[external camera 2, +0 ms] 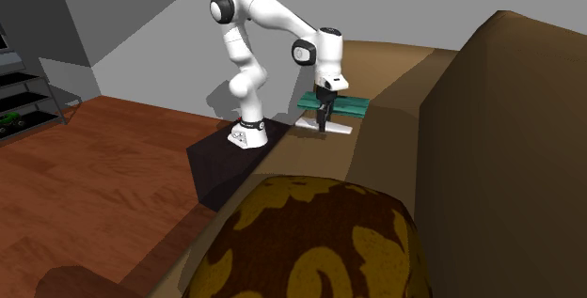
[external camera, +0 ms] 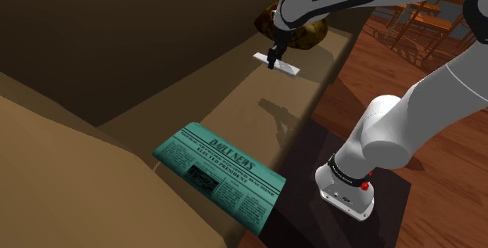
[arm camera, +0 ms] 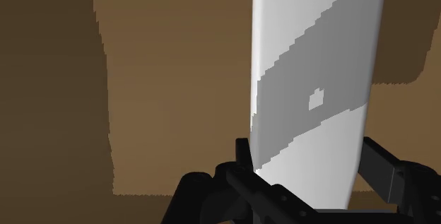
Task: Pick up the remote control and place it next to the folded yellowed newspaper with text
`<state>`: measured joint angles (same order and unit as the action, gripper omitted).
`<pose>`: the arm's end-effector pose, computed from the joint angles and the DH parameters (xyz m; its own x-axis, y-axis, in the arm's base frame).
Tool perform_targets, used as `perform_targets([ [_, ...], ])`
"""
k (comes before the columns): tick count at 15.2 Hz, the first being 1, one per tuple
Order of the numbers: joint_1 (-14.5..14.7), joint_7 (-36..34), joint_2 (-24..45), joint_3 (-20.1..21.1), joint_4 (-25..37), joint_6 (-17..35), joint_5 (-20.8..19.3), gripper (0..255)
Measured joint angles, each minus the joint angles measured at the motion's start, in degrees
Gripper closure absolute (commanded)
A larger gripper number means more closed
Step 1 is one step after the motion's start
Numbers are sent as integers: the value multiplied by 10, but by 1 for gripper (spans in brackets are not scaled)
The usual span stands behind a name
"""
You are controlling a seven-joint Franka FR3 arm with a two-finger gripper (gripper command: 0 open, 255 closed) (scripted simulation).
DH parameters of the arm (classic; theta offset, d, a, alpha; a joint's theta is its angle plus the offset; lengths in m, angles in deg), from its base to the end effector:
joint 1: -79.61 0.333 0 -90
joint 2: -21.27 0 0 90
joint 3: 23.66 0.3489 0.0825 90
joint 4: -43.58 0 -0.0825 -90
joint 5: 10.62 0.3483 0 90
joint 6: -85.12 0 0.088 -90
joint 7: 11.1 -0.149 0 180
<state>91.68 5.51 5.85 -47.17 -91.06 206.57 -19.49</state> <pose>0.4158 -0.1026 0.4376 0.9834 0.1812 0.0119 0.1807 -0.9830 0.0321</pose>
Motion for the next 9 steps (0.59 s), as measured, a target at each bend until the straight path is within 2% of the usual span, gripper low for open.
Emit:
perform_targets([
  [9,57,-125,11,84,8,-6,25,255],
])
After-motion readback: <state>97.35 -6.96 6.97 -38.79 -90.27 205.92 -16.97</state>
